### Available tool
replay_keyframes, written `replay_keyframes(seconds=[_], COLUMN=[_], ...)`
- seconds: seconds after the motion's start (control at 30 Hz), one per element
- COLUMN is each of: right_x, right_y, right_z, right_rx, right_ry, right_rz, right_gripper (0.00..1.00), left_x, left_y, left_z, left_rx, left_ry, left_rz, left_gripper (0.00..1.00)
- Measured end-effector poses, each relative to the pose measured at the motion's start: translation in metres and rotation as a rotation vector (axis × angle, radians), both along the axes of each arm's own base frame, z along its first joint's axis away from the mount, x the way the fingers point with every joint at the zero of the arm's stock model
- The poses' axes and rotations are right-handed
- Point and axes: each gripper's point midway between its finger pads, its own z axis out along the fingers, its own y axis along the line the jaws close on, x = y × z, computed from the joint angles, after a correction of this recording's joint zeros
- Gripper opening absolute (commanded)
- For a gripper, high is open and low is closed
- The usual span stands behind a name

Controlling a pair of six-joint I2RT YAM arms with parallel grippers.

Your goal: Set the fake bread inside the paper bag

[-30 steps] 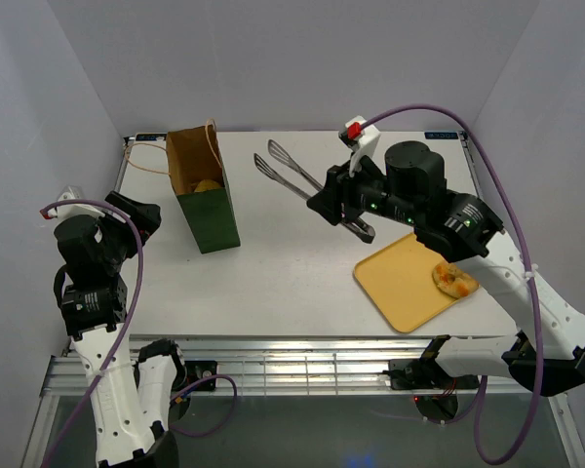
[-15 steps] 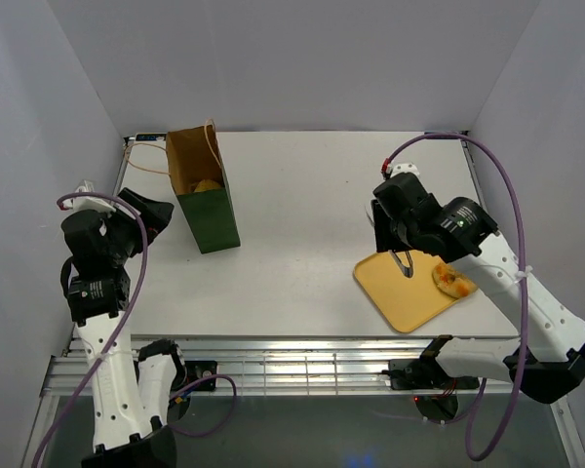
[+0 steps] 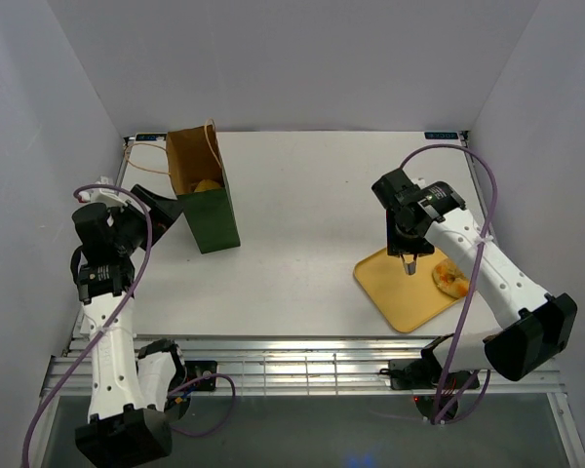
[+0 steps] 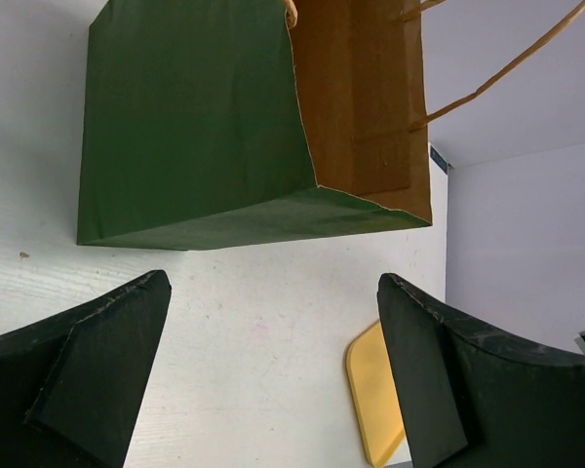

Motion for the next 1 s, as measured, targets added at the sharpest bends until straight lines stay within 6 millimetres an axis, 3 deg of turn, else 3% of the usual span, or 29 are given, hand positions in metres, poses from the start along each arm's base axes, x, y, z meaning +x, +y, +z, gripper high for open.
replay_keyframes(seconds=[0.2,0.37,1.0], right_x=[-0.004,-0.008,-0.022], right_y=[-0.026,-0.038,-0.048], right_z=[-0.029,-0.038,-0.053], right_rx=[-0.102,-0.153,-0.188], right_ry=[0.088,0.113,0.153], right_rz=[-0.069,-0.089,-0.116], right_gripper=[0.51,0.52,0.52], left_x=[0.004,0.011,0.011], left_y=[-0.005,-0.006,-0.01], left_z=[-0.018,-0.024,-0.017], left_rx=[-0.037,-0.054,-0.075], left_ry=[0.022,0.036,-0.001], left_rz=[-0.033,-0.044,-0.059], left_gripper=[0.98,0.98,0.98])
